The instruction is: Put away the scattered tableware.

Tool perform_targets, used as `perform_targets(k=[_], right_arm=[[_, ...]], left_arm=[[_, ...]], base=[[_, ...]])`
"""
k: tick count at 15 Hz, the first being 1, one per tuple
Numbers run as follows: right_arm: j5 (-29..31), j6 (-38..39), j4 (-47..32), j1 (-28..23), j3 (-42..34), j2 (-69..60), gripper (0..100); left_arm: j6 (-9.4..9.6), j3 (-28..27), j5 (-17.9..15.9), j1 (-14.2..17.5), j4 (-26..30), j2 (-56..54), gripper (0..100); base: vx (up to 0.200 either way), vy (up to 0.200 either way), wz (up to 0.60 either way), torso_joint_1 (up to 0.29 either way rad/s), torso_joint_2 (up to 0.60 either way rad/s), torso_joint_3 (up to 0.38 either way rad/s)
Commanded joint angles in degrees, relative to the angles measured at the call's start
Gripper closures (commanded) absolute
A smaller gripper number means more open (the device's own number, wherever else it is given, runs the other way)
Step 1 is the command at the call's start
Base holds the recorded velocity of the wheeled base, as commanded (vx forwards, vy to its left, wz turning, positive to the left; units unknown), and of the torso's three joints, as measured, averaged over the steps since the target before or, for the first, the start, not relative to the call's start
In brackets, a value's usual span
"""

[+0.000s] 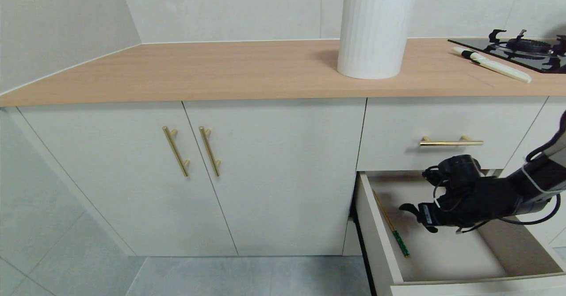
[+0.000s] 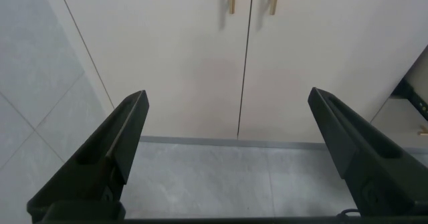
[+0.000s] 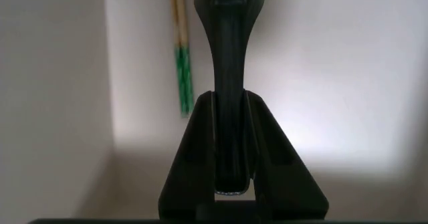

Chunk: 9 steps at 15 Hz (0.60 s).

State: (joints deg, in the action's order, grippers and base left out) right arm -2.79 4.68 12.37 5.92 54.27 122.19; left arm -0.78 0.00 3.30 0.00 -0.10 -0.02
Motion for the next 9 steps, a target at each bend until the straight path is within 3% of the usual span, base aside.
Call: perform_targets(k=[1,9], right_arm=[[0.1,0.0,2.5,0.0,-1.6,4.8,100],[0.1,-0.7,3.0,-2.8,-2.2,6.7,100]], left_arm=[[-0.01,0.0,0.0,0.0,0.0,0.0,0],[-0.01,0.0,0.0,0.0,-0.1,0.0,0]], base=[[0.000,0.000,0.00,0.000,0.00,0.000],[0.000,0.000,0.00,0.000,0.00,0.000]])
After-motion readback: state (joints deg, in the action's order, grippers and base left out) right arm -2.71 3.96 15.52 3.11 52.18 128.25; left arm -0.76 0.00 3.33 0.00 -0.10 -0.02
